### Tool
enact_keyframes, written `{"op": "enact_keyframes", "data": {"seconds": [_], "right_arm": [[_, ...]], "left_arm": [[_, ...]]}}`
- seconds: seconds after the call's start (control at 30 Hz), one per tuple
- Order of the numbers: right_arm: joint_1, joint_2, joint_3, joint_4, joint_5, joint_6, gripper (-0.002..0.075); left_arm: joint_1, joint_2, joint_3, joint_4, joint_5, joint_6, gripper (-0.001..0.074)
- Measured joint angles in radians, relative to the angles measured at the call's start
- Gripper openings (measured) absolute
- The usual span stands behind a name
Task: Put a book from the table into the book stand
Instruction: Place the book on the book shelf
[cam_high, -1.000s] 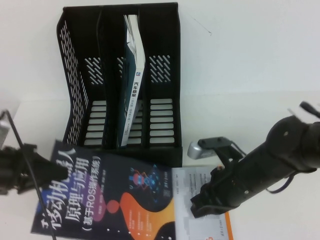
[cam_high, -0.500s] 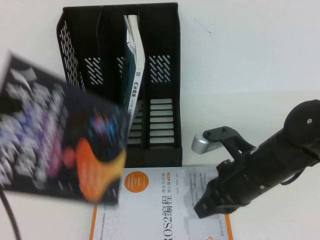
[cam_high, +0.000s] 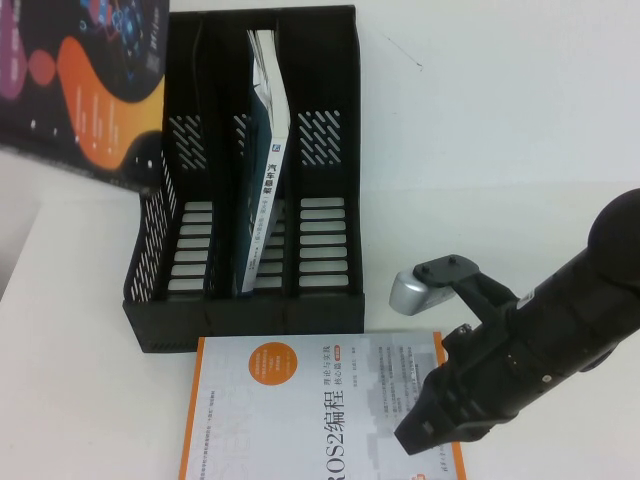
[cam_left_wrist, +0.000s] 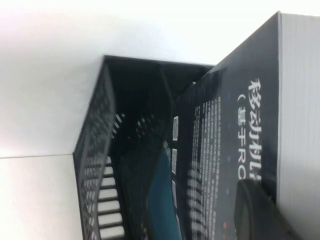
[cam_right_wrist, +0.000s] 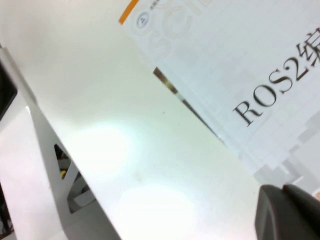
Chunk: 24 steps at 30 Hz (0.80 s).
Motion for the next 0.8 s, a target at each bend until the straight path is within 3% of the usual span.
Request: {"op": "enact_keyframes", "data": {"seconds": [0.33, 0.63, 0.8], "right_arm": [[0.000, -0.005, 0.000, -0.005, 0.028, 0.004, 0.0005], [0.000, -0.005, 0.000, -0.005, 0.026, 0.019, 0.0005], [0.000, -0.005, 0.000, -0.005, 0.026, 0.025, 0.0005]], "left_arm": [[-0.014, 0.240, -0.094, 0.035, 0.000, -0.032, 0.0118], [-0.173, 0.308, -0.094, 0.161, 0.000, -0.043, 0.0118], [-0.213, 0.353, -0.102, 0.241, -0.002, -0.084, 0.0118]]}}
